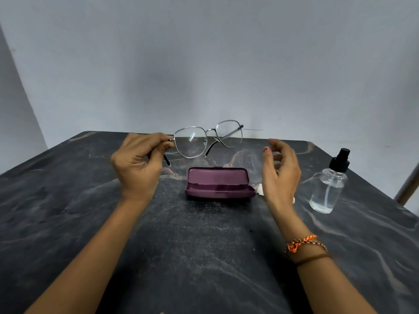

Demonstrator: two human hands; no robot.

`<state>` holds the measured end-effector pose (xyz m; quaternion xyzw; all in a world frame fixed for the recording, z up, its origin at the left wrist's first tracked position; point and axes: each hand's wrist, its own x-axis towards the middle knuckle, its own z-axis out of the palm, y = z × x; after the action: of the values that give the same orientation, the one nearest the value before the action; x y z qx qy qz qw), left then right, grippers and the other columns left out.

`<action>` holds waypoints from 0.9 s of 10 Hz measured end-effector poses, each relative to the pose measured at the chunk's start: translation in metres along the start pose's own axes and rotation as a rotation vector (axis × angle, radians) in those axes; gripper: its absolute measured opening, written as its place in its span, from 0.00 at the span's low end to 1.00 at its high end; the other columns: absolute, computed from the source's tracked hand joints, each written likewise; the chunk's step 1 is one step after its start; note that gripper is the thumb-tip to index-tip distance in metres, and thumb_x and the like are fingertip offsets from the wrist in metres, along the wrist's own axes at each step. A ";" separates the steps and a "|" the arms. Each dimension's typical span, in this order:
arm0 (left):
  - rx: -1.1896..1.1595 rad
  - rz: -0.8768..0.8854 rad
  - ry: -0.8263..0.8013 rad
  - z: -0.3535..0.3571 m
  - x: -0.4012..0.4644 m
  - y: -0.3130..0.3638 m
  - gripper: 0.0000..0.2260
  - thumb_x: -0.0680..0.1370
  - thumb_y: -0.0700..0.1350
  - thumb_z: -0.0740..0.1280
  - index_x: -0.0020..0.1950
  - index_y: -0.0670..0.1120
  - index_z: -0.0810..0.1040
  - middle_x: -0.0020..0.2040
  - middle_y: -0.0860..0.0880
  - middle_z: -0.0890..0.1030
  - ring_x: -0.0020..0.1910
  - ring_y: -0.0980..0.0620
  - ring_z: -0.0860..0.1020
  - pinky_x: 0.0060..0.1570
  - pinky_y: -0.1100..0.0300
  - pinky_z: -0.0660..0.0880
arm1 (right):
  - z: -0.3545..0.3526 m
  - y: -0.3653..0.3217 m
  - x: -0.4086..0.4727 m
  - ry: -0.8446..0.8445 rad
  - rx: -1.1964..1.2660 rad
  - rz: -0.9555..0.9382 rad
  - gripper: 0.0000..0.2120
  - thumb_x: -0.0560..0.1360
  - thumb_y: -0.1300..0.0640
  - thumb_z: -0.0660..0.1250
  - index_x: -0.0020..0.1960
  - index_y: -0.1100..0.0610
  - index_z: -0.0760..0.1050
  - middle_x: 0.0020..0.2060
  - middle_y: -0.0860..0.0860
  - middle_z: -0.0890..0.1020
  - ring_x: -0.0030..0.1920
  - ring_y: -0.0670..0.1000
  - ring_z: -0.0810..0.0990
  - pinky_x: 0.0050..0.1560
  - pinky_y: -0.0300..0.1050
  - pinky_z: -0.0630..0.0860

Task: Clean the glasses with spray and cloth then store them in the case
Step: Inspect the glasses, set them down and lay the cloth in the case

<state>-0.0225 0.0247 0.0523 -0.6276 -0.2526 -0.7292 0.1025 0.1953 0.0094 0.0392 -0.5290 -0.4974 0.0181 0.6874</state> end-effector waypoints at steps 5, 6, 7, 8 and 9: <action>0.086 0.223 -0.157 0.004 -0.002 0.016 0.05 0.71 0.36 0.69 0.37 0.36 0.82 0.38 0.52 0.78 0.35 0.55 0.74 0.39 0.64 0.69 | 0.003 -0.022 0.001 -0.250 0.790 0.576 0.07 0.75 0.57 0.63 0.42 0.57 0.78 0.38 0.51 0.81 0.37 0.44 0.81 0.43 0.35 0.79; 0.080 0.213 -0.160 0.005 -0.003 0.015 0.04 0.71 0.36 0.69 0.38 0.36 0.82 0.39 0.52 0.78 0.35 0.54 0.74 0.39 0.63 0.69 | 0.003 -0.022 0.001 -0.241 0.832 0.579 0.06 0.75 0.59 0.64 0.41 0.57 0.78 0.34 0.49 0.83 0.36 0.44 0.81 0.42 0.35 0.79; 0.063 0.176 -0.149 0.004 -0.003 0.014 0.04 0.70 0.37 0.69 0.40 0.36 0.82 0.40 0.51 0.79 0.36 0.56 0.75 0.40 0.64 0.69 | 0.002 -0.022 0.002 -0.241 0.867 0.598 0.06 0.74 0.59 0.64 0.40 0.57 0.78 0.30 0.47 0.84 0.34 0.43 0.82 0.39 0.34 0.79; 0.045 0.133 -0.151 0.004 -0.004 0.010 0.04 0.70 0.38 0.70 0.41 0.36 0.81 0.41 0.50 0.79 0.38 0.61 0.75 0.40 0.64 0.70 | 0.002 -0.023 0.000 -0.250 0.867 0.624 0.06 0.74 0.59 0.64 0.40 0.56 0.78 0.29 0.47 0.84 0.33 0.42 0.82 0.34 0.33 0.78; 0.007 0.081 -0.137 0.005 -0.006 0.006 0.07 0.70 0.39 0.69 0.45 0.37 0.80 0.41 0.49 0.79 0.42 0.70 0.75 0.41 0.66 0.71 | 0.001 -0.023 0.000 -0.257 0.854 0.656 0.06 0.74 0.58 0.65 0.40 0.55 0.79 0.29 0.47 0.84 0.32 0.41 0.81 0.32 0.32 0.77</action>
<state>-0.0142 0.0212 0.0484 -0.6855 -0.2361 -0.6788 0.1165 0.1826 0.0003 0.0559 -0.3241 -0.3348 0.4955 0.7330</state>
